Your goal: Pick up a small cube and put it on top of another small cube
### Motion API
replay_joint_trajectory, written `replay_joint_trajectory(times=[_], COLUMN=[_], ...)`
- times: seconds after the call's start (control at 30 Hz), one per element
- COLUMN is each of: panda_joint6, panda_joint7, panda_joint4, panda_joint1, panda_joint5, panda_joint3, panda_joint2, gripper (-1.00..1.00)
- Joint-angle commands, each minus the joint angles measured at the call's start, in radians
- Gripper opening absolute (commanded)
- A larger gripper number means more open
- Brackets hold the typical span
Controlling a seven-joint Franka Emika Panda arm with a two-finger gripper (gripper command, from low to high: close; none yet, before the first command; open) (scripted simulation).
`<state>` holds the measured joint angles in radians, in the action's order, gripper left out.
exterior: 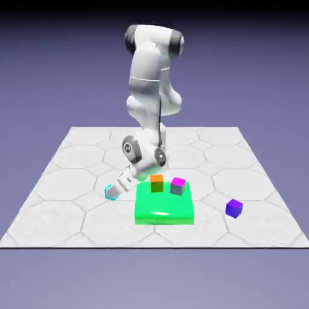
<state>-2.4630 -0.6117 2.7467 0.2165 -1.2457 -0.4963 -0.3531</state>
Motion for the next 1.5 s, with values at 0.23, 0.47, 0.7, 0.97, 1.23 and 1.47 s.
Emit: replay_joint_trajectory(times=[0.23, 0.47, 0.7, 0.97, 1.23, 1.47], panda_joint6=[0.117, 0.088, -0.029, -0.127, -0.217, -0.213], panda_joint7=[0.095, 0.176, 0.224, 0.247, 0.263, 0.105], panda_joint4=[0.038, 0.013, -0.045, -0.089, -0.13, -0.25], panda_joint1=[0.045, 0.203, 0.443, 0.674, 0.895, 0.857], panda_joint5=[0.113, 0.016, -0.288, -0.636, -0.984, -1.132], panda_joint3=[0.027, -0.01, -0.013, 0.06, 0.149, 0.2], panda_joint2=[0.155, 0.252, 0.28, 0.275, 0.262, 0.077], gripper=[-1.0, -1.0, -1.0, -1.0, -1.0, -1.0])
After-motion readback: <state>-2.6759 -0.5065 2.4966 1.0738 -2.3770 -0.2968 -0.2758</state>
